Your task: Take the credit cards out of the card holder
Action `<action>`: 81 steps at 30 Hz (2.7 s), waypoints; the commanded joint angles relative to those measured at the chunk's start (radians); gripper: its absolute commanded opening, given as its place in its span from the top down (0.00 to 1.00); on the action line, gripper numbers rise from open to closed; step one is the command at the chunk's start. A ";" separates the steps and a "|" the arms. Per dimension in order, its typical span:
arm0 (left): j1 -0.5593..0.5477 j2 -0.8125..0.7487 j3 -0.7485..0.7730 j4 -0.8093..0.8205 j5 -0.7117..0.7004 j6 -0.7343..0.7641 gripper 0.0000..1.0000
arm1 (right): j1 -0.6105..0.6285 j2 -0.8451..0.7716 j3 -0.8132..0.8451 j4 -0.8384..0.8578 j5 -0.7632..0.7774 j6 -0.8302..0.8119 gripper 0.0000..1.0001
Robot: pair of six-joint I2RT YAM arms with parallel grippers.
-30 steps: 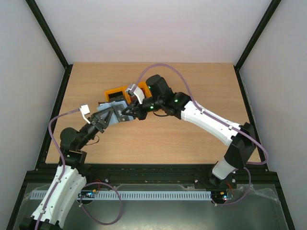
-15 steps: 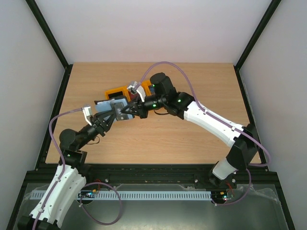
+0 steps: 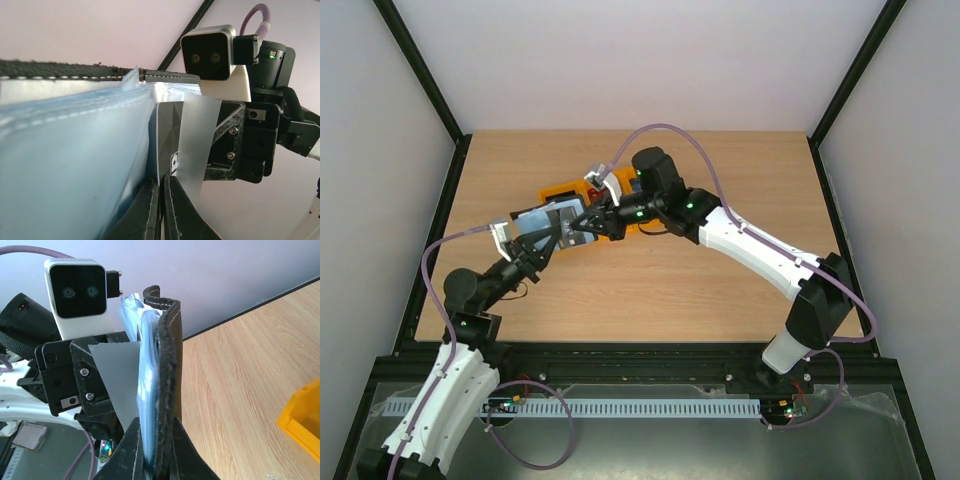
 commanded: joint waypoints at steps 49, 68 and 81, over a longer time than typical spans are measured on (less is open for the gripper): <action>0.049 -0.073 0.136 -0.432 0.250 0.565 0.98 | -0.147 0.108 -0.452 -0.259 0.214 0.154 0.56; 0.037 -0.063 0.143 -0.411 0.387 0.582 0.98 | 0.010 -0.258 -0.148 -0.133 0.038 -0.161 0.24; 0.033 -0.064 0.144 -0.399 0.405 0.565 0.97 | 0.041 -0.211 -0.148 -0.124 -0.001 -0.156 0.98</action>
